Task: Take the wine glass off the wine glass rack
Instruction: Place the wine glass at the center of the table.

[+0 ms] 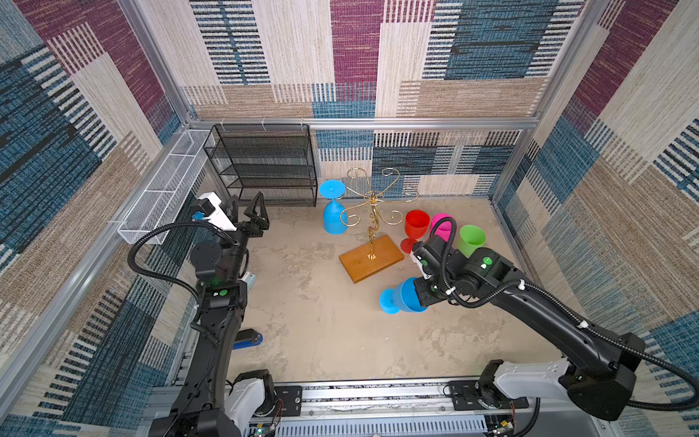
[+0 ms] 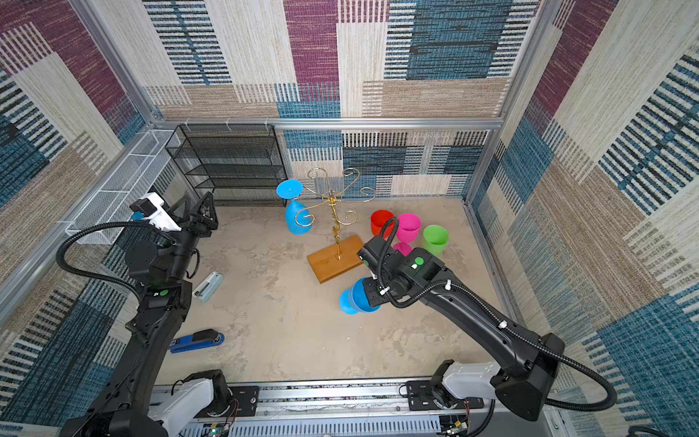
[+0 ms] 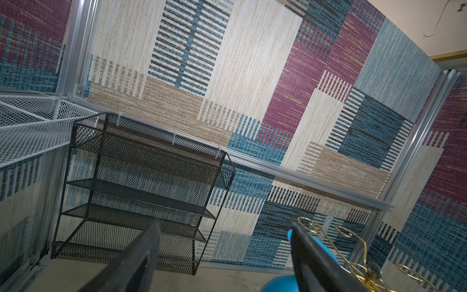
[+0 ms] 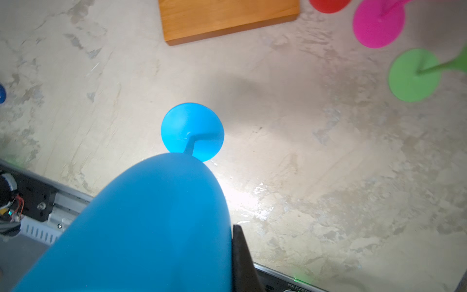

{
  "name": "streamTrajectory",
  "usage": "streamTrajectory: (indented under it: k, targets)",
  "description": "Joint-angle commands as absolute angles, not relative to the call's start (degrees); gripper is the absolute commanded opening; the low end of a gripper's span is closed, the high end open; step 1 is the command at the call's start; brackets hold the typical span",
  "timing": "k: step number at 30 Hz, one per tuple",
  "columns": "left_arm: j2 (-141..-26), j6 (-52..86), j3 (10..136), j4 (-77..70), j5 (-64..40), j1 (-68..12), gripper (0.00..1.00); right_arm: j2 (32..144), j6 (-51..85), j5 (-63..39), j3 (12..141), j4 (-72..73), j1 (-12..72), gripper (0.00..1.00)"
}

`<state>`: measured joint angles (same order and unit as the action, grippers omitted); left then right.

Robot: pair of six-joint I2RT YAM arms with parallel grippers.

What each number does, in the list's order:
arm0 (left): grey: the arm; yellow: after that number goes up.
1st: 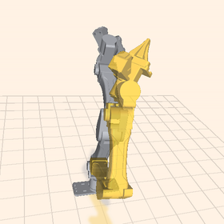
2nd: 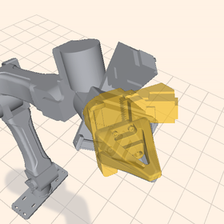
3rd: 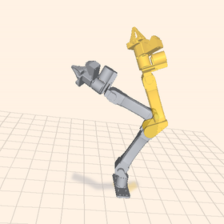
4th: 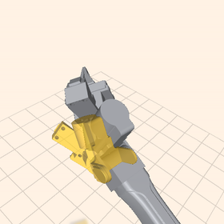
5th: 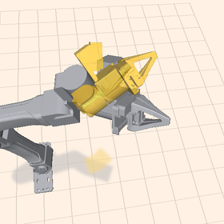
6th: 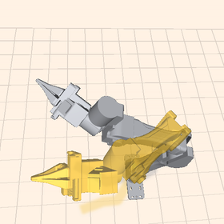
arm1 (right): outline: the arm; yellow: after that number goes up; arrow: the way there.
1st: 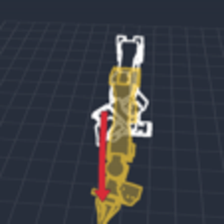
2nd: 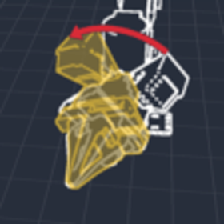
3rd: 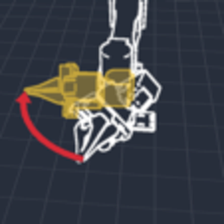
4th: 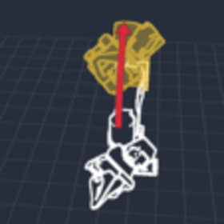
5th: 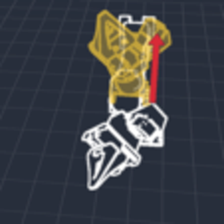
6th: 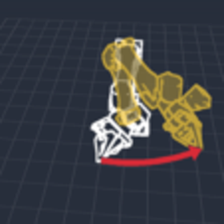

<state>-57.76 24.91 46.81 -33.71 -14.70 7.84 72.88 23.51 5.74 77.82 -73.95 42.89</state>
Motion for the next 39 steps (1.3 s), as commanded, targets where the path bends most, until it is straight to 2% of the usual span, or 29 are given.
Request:
streamTrajectory:
  k: [1,8,20,30,33,35,39]
  targets:
    - [-57.7,22.7,47.6,-29.1,-13.6,8.1,0.83,73.7,24.6,8.5,77.6,-75.1,38.7,0.00]
    - [-57.4,21.5,47.4,-27.3,-14.3,8.3,0.82,80.3,16.3,6.1,77.4,-69.1,26.5,0.00]
    - [-57.1,19.6,47.5,-24.4,-14.9,8.3,0.82,95.2,10.1,8.8,88.1,-70.2,23.1,0.00]
    - [-57.2,20.1,47.5,-23.7,-14.5,8.3,0.82,98.5,8.5,8.2,89.3,-69.8,23.1,0.00]
    - [-57.2,20.0,47.8,-23.1,-14.2,8.3,0.82,99.0,8.2,8.1,89.7,-69.7,23.2,0.03]
    - [-57.3,19.9,47.8,-22.9,-14.1,8.3,0.82,99.4,8.1,8.0,89.7,-69.8,23.2,0.09]
    - [-57.2,19.9,47.8,-22.4,-13.7,8.3,0.82,99.3,8.1,8.4,90.1,-69.2,23.1,0.12]
